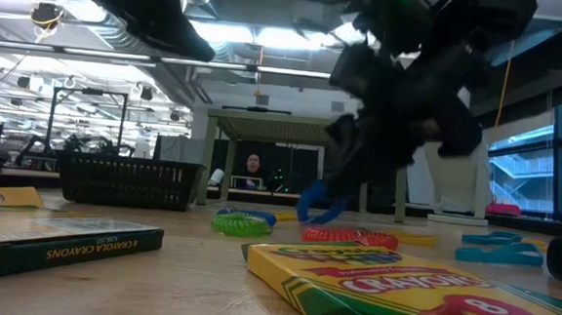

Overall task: Pick & Place Office Desk Supplies
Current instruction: Put the right blue spring keychain into the middle black bin

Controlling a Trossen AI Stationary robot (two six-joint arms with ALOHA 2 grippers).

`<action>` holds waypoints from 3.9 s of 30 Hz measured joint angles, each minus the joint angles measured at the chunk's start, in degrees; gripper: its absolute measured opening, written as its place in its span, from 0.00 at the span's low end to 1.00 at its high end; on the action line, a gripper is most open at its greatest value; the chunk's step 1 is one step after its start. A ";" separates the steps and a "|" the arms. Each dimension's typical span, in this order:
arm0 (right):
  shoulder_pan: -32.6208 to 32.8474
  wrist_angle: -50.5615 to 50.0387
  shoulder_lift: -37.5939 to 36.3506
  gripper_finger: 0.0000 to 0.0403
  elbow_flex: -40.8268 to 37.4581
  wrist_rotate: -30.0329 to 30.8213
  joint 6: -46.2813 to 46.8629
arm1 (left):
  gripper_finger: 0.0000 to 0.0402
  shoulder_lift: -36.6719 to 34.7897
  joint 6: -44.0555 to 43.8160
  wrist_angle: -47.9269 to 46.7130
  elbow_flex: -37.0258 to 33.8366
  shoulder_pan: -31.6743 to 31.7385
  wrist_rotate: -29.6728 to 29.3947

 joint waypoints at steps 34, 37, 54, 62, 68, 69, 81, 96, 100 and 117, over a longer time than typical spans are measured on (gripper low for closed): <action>0.15 21.44 -5.12 0.04 0.11 -0.77 10.34 | 0.48 22.47 23.11 35.87 -0.98 -4.94 12.82; 0.15 22.09 -5.12 0.04 0.26 -0.79 9.54 | 0.43 22.47 23.12 35.85 -0.98 -4.94 12.82; 0.15 21.21 -5.12 0.04 2.62 -0.95 8.02 | 0.03 22.33 23.24 35.69 -0.98 -4.94 12.69; 0.14 21.21 -5.12 0.12 2.62 -0.90 8.15 | 0.07 22.34 24.20 35.78 -0.98 -4.94 12.71; 0.12 17.65 -6.71 0.31 2.62 -0.75 10.18 | 0.05 22.31 24.20 35.85 -0.98 -4.94 12.60; 0.07 15.78 -7.85 0.34 2.65 -0.71 10.04 | 0.05 22.31 24.00 35.87 -0.98 -4.94 12.17; 0.33 -9.20 -24.72 0.48 2.67 8.46 14.73 | 0.05 19.86 7.40 26.24 -0.98 -1.17 5.17; 0.31 -12.25 -25.05 0.48 2.67 10.27 14.27 | 0.05 7.67 -22.00 -7.41 -0.96 6.22 6.07; 0.31 -12.60 -25.04 0.48 2.67 10.24 14.25 | 0.05 5.94 -26.37 -14.76 -0.96 6.16 7.66; 0.31 -12.69 -25.01 0.48 2.67 10.24 14.22 | 0.14 8.22 -32.01 -23.71 -0.98 5.51 9.62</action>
